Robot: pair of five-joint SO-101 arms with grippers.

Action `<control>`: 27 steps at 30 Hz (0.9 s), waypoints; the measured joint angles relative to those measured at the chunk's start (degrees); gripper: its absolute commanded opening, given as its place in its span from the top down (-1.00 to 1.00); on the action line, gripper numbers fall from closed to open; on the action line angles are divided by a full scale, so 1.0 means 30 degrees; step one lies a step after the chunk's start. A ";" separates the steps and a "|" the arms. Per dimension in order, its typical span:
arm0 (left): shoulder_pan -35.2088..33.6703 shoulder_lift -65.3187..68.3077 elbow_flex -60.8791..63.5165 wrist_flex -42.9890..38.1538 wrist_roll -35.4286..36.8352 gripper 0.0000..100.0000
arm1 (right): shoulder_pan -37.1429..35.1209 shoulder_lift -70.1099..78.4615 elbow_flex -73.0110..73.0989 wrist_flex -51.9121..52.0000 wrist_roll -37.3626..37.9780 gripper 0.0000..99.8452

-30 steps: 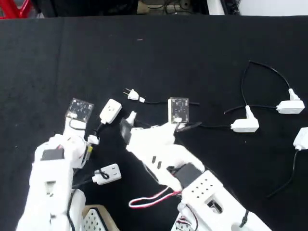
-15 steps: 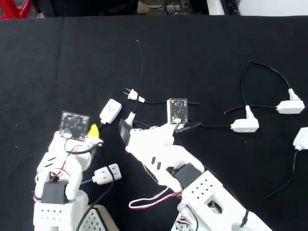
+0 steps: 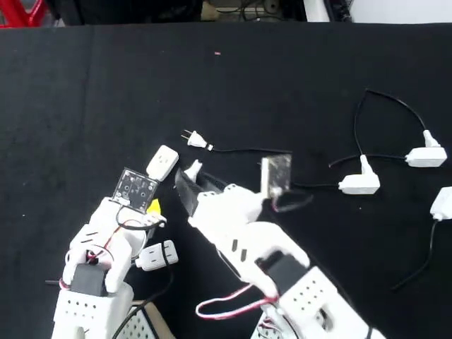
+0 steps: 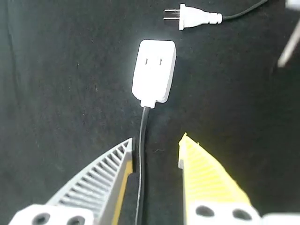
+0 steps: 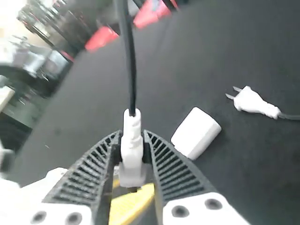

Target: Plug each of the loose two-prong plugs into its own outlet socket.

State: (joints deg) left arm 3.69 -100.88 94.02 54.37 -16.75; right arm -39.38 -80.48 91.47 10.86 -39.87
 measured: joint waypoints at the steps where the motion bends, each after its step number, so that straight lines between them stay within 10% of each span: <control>1: 0.0000 0.0000 0.0000 0.0000 -0.0264 0.66 | 0.0000 -0.1319 0.0586 0.0000 0.0000 0.98; 10: 0.1172 0.0000 0.0000 0.0762 -0.0352 0.66 | -0.4278 -0.7560 0.1729 0.6330 0.0000 0.98; 27: -0.0381 -0.0850 -0.0615 0.1260 0.2755 0.66 | -0.5158 -0.7648 0.1582 0.7473 0.1026 0.98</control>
State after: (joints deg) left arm 2.55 -103.43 92.18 58.15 -8.48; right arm -54.86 -103.43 96.22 33.27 -36.79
